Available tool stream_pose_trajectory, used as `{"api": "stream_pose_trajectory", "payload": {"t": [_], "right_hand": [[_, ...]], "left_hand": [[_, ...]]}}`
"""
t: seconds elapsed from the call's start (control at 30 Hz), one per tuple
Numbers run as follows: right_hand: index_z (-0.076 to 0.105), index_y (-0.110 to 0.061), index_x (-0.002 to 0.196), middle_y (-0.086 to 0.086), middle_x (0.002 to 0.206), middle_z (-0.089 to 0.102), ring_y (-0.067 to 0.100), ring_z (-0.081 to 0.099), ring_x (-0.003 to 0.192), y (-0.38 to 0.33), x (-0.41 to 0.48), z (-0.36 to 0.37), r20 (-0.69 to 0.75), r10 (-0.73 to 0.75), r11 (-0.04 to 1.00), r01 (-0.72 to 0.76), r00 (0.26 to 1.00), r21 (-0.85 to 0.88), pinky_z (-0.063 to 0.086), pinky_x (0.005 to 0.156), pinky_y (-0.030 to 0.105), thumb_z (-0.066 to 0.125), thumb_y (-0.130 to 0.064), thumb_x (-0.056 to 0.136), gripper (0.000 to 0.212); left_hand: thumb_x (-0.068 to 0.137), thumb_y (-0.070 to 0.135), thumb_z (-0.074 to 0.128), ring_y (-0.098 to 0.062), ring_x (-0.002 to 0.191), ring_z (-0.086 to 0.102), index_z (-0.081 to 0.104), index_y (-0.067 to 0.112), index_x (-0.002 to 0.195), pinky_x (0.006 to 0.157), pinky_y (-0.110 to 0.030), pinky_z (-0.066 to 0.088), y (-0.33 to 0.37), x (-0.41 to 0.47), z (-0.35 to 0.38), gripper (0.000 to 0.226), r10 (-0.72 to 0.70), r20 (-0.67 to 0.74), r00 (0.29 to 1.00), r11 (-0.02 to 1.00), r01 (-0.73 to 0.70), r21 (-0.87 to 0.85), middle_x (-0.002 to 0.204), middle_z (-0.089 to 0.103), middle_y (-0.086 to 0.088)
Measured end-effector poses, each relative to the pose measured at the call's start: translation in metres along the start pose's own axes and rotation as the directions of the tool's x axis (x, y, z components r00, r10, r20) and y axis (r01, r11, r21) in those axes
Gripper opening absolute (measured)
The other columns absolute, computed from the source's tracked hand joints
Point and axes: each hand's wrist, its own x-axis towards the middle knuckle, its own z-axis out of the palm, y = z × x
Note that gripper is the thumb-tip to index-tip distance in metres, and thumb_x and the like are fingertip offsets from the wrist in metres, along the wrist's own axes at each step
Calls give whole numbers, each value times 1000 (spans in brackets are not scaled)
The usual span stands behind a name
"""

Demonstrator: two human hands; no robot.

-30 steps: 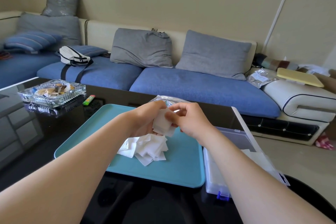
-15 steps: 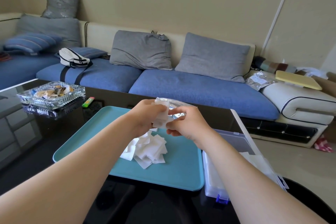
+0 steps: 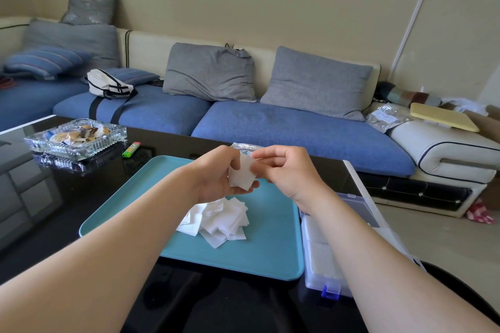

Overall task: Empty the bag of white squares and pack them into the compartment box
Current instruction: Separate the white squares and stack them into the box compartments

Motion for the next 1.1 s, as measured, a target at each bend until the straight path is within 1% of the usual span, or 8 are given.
{"api": "stream_pose_trajectory", "payload": {"t": [0.1, 0.27, 0.4, 0.47, 0.53, 0.63, 1.0, 1.1], "right_hand": [[83, -20, 98, -4, 89, 81, 11, 78, 83, 1, 0, 1, -11, -99, 987, 97, 995, -131, 64, 84, 31, 86, -9, 87, 15], [83, -24, 94, -7, 86, 77, 13, 72, 78, 2, 1, 8, -93, -232, 942, 200, 968, -268, 62, 77, 30, 85, -16, 86, 12], [63, -34, 140, -11, 133, 66, 9, 59, 122, -1, -2, 12, 88, -207, 884, 225, 974, -409, 49, 105, 31, 85, -33, 75, 70], [51, -40, 148, -15, 142, 59, 12, 50, 134, 1, -5, 16, 181, -177, 798, 249, 967, -549, 41, 113, 39, 88, -44, 62, 94], [60, -43, 133, -20, 126, 65, 12, 56, 124, 4, -5, 22, 175, -276, 710, 323, 945, -625, 42, 108, 40, 85, -50, 57, 81], [72, -38, 116, -20, 113, 72, 9, 62, 110, 4, -4, 22, 164, -379, 740, 405, 911, -536, 47, 100, 33, 89, -39, 62, 56], [72, -36, 116, -17, 108, 73, 7, 68, 102, 2, -3, 27, 186, -409, 782, 448, 893, -433, 57, 86, 35, 94, -39, 60, 61], [74, -34, 113, -16, 106, 74, 9, 68, 100, 3, -3, 30, 192, -425, 769, 465, 884, -438, 59, 80, 37, 87, -41, 62, 53]], "left_hand": [[86, 3, 35, -39, 96, 68, 57, -2, 124, 78, -40, 59, 0, -3, 2, 44, -23, 41, 999, 999, 21, 49, 112, 66, -22], [96, 3, 43, -30, 103, 72, 65, 1, 126, 90, -40, 58, -1, -3, 5, 37, -24, 65, 998, 990, 14, 143, 115, 71, -16], [97, 1, 52, -31, 97, 73, 67, 3, 123, 93, -48, 60, -3, 1, 5, 30, -6, 30, 1000, 992, 2, 130, 109, 74, -17], [93, -1, 56, -33, 103, 72, 66, -1, 125, 93, -52, 60, -3, 2, 4, 33, -11, 28, 1000, 992, 7, 127, 114, 72, -21], [92, -1, 62, -31, 109, 72, 68, 1, 122, 88, -49, 62, -4, 0, 5, 31, -4, 25, 1000, 988, 0, 152, 111, 72, -18], [88, 4, 70, -31, 98, 74, 71, 6, 119, 84, -46, 63, -4, -2, 4, 31, -13, 1, 1000, 977, 12, 215, 105, 74, -16], [96, 5, 59, -26, 88, 75, 69, 9, 107, 83, -43, 62, 0, -11, 13, 15, -25, 19, 1000, 982, 21, 185, 94, 76, -13], [97, 7, 58, -23, 88, 75, 70, 11, 101, 96, -48, 60, 1, -11, 15, 13, -16, -7, 1000, 987, 17, 157, 90, 76, -10]]}}
